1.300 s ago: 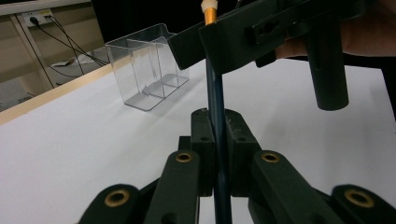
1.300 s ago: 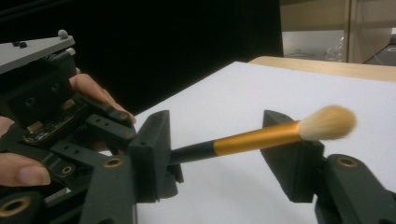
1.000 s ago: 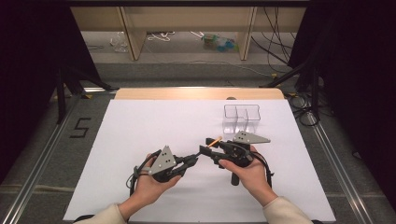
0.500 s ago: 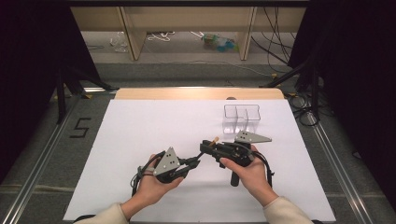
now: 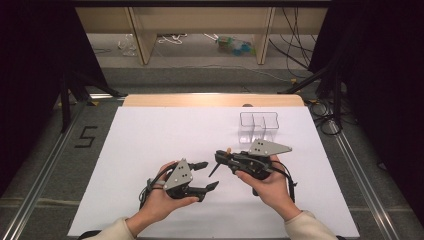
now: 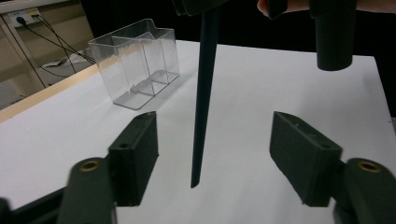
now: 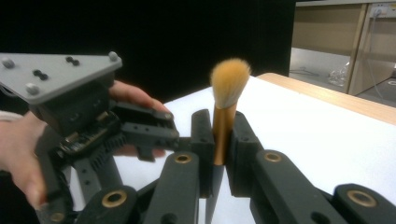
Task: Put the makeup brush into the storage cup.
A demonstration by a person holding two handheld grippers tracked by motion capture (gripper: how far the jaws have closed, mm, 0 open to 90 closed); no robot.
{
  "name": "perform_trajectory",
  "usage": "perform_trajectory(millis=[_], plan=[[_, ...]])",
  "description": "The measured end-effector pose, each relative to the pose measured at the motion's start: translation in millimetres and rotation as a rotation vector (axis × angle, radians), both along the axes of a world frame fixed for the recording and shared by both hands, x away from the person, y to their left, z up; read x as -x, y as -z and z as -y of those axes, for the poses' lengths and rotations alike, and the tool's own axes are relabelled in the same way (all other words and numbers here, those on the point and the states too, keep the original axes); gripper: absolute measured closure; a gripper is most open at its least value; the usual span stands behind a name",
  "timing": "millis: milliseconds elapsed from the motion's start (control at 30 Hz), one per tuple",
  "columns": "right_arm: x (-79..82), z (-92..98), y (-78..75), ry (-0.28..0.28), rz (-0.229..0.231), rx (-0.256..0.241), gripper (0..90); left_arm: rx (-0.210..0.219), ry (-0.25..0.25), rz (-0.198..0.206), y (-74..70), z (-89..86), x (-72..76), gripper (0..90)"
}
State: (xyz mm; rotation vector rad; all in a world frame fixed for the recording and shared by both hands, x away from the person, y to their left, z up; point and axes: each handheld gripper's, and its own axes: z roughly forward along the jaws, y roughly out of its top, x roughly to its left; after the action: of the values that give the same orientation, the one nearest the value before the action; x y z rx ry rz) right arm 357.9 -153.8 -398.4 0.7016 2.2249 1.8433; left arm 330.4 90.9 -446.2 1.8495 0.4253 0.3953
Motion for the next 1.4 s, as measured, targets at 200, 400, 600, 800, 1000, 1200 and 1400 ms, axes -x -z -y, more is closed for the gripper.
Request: perform_trajectory(millis=[200, 400, 600, 800, 1000, 1200, 1400], plan=[[-0.1, 2.6, -2.9, 0.007, 0.014, 0.016, 83.9, 0.032, 0.008, 0.006, -5.4, -8.1, 2.6, 22.9], [0.1, 3.8, -4.7, 0.008, 0.026, 0.038, 83.9, 0.043, 0.014, 0.002, -8.3, -14.7, 6.1, 18.1], [1.4, 4.0, -6.0, 0.008, 0.034, 0.043, 83.9, 0.056, -0.007, -0.003, -9.2, -23.4, 7.6, 17.2], [1.8, 4.9, -7.6, 0.021, 0.041, 0.062, 84.0, 0.061, -0.014, 0.003, -9.8, -29.4, 8.0, 17.0], [-0.4, 6.5, -8.5, 0.019, 0.066, 0.06, 84.0, 0.07, -0.028, 0.0, -9.5, -34.8, 8.5, 16.7], [1.5, 8.4, -10.6, 0.018, 0.042, 0.072, 84.0, 0.082, -0.043, 0.002, -10.5, -40.6, 10.4, 16.6], [2.0, 10.7, -11.9, 0.022, 0.045, 0.077, 84.0, 0.089, -0.059, 0.009, -11.1, -47.3, 11.0, 16.6]])
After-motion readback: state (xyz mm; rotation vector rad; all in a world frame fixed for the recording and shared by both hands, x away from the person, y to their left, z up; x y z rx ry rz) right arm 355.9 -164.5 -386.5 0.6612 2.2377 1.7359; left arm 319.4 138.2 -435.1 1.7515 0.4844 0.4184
